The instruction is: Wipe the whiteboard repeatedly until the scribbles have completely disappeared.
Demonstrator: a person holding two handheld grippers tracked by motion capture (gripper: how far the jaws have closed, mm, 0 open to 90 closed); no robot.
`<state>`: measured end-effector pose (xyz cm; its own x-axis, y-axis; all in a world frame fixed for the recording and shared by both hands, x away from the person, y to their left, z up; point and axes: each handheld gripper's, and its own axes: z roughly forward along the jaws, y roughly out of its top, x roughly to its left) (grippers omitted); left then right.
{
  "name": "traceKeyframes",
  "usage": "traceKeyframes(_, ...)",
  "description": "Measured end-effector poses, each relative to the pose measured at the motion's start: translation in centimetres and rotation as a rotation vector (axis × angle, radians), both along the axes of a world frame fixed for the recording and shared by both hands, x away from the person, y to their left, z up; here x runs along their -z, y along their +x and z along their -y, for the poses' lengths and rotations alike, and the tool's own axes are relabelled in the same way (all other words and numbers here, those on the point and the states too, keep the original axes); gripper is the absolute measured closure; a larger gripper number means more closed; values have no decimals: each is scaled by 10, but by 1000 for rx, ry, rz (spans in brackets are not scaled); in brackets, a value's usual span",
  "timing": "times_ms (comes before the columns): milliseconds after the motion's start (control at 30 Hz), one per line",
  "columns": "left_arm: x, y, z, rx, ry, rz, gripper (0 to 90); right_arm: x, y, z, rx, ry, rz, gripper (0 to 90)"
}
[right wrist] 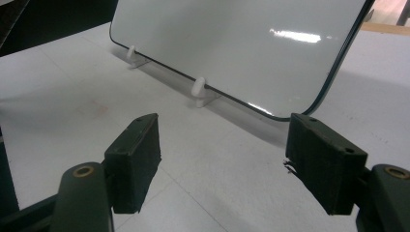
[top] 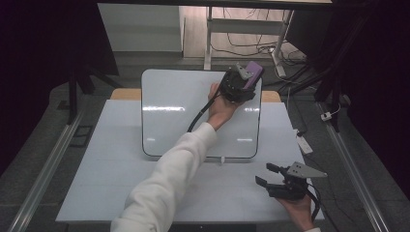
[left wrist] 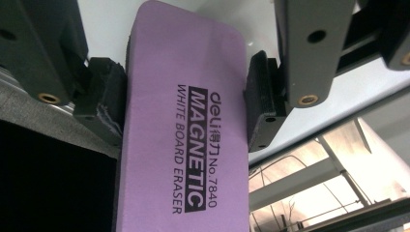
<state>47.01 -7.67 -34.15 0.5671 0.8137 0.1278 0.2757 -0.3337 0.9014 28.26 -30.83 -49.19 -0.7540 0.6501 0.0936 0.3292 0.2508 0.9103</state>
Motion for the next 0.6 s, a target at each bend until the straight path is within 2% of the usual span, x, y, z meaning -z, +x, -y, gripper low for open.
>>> traceKeyframes(133,-3,2,-2,-10,-15,3,410,0,0,1,1,2,0,274)
traceKeyframes(267,-8,4,-13,-37,-22,15,410,0,0,2,4,3,2,274)
traceKeyframes(367,-11,5,-16,-35,-25,12,410,0,-1,2,5,3,4,274)
traceKeyframes(500,-6,5,-2,17,-31,3,410,0,-1,2,7,0,4,274)
traceKeyframes(567,-3,3,9,38,-8,9,410,0,-1,3,9,1,5,274)
traceKeyframes(600,-2,2,11,32,7,16,410,0,-1,3,10,3,3,274)
